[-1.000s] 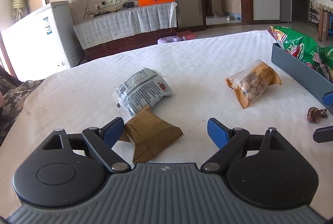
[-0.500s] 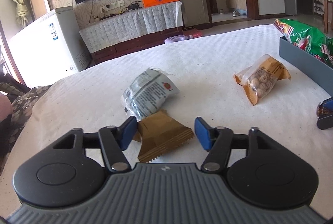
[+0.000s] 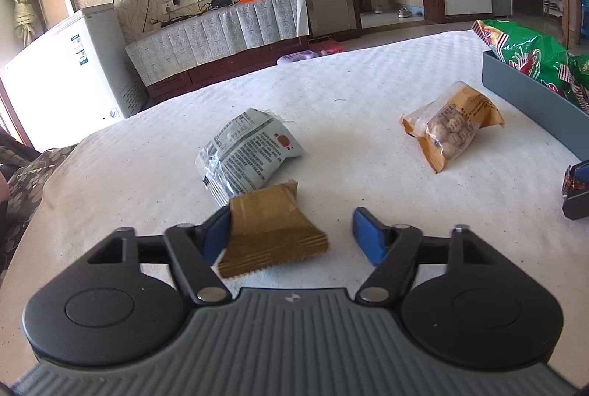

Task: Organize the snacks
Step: 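Grasp the brown-wrapped chocolate with the right gripper while the left approaches the tan packet, then grasp the tan pastry packet with the left gripper while the right holds the chocolate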

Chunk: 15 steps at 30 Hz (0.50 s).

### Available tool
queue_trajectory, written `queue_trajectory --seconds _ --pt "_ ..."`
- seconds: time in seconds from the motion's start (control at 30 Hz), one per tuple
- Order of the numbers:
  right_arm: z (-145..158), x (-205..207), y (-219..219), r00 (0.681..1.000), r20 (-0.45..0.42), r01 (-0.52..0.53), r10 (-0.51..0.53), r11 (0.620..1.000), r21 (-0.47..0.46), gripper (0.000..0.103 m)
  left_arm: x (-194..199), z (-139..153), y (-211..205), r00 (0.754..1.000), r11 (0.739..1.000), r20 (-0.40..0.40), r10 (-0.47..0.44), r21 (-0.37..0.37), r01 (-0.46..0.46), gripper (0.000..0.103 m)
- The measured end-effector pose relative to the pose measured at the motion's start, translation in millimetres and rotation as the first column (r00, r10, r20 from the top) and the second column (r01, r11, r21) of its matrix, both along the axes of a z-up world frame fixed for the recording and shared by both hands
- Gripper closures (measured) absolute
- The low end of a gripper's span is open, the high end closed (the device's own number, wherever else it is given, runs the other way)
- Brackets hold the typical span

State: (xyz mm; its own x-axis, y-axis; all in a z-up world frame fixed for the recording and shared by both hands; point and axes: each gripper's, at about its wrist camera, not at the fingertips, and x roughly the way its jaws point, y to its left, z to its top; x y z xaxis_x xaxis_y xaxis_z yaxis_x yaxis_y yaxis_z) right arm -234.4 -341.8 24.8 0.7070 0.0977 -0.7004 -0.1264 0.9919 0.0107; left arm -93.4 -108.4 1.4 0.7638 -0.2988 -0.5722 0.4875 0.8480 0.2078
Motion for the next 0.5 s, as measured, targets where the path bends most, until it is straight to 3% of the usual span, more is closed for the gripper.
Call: queue_trajectory --seconds 0.03,0.5 --pt "1 0 0 1.0 0.003 0.002 -0.002 1.0 0.007 0.076 -1 0 0 1.0 1.0 0.006 0.006 0.002 -0.006 0.044" --pt "25 -28 -1 0.993 0.108 0.029 -0.038 0.996 0.084 0.076 -30 10 -12 1.0 1.0 0.014 0.008 -0.029 -0.007 0.047"
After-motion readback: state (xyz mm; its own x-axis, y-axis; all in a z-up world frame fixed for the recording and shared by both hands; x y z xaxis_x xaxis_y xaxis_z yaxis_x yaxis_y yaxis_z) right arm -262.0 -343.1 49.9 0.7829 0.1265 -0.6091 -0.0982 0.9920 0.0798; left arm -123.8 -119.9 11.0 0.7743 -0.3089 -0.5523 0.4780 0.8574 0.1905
